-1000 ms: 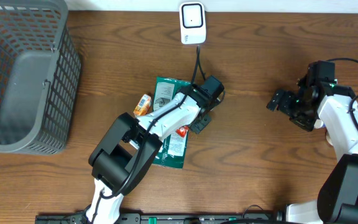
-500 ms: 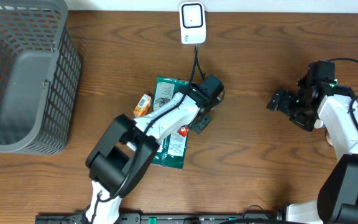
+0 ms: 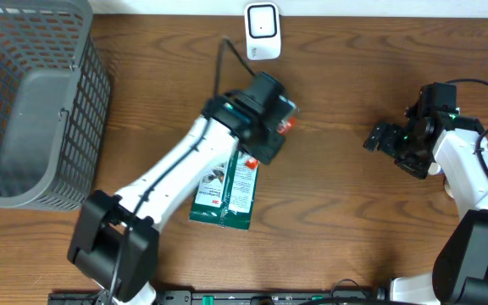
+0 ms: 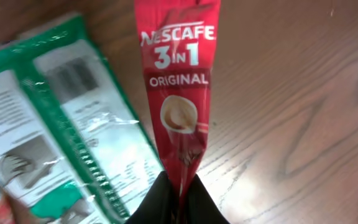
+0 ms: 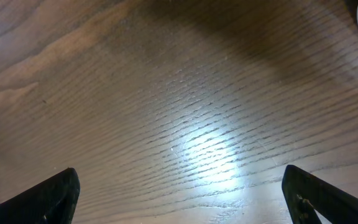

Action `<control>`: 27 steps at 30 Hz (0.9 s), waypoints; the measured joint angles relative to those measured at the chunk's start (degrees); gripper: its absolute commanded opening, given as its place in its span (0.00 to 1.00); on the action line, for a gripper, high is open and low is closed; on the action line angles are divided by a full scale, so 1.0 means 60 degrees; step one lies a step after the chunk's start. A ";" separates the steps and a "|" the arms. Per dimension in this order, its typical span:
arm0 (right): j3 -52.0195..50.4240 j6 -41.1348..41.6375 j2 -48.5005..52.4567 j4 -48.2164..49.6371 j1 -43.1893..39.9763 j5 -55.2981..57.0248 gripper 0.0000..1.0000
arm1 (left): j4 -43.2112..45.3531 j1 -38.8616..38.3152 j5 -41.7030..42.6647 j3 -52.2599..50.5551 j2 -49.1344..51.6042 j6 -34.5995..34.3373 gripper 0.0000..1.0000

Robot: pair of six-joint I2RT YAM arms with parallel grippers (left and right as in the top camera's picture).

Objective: Scan the item barcode
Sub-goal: 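Lift the sachet with the left gripper toward the scanner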

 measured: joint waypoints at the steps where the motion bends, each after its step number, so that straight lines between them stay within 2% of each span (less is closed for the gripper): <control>1: 0.0000 -0.0004 0.0000 0.0000 0.0000 0.0000 0.99 | -0.0175 0.0215 0.0117 0.0182 0.0000 0.0011 0.07; 7: -0.0004 0.0000 0.0000 0.0000 0.0000 0.0000 0.99 | -0.0776 0.1195 0.0484 0.2215 0.0004 0.0215 0.07; 11: -0.0004 0.0000 0.0000 -0.0004 0.0000 0.0000 0.99 | -0.0667 0.1435 0.0550 0.3530 0.0004 0.0437 0.07; 14: -0.0004 0.0000 0.0000 -0.0004 0.0000 0.0000 0.99 | -0.0648 0.1486 0.0423 0.3869 0.0000 0.0612 0.07; 15: -0.0004 0.0000 0.0000 0.0000 0.0000 0.0000 0.99 | -0.0841 0.1486 0.0302 0.3872 0.0000 0.0641 0.17; 16: -0.0004 -0.0004 0.0000 0.0000 0.0000 0.0000 0.99 | -0.1064 0.1468 0.0189 0.3861 0.0000 0.0667 0.36; 17: -0.0004 0.0000 0.0000 -0.0004 0.0000 0.0000 0.99 | -0.1286 0.1439 0.0098 0.3818 0.0000 0.0641 0.50; 19: -0.0004 -0.0004 0.0000 -0.0004 0.0000 0.0000 0.99 | -0.1978 0.1341 -0.0058 0.3676 0.0011 0.0831 0.66; 20: -0.0004 0.0000 0.0000 0.0000 0.0000 0.0000 0.99 | -0.2463 0.1279 -0.0124 0.3581 0.0044 0.0889 0.70; 23: -0.0004 0.0000 0.0000 0.0000 0.0000 0.0000 0.99 | -0.3865 0.1118 -0.0240 0.3337 0.0382 0.1078 0.71; 27: -0.0004 0.0000 0.0000 0.0000 0.0000 0.0000 0.99 | -0.4324 0.1031 -0.0277 0.2703 0.1104 0.1093 0.71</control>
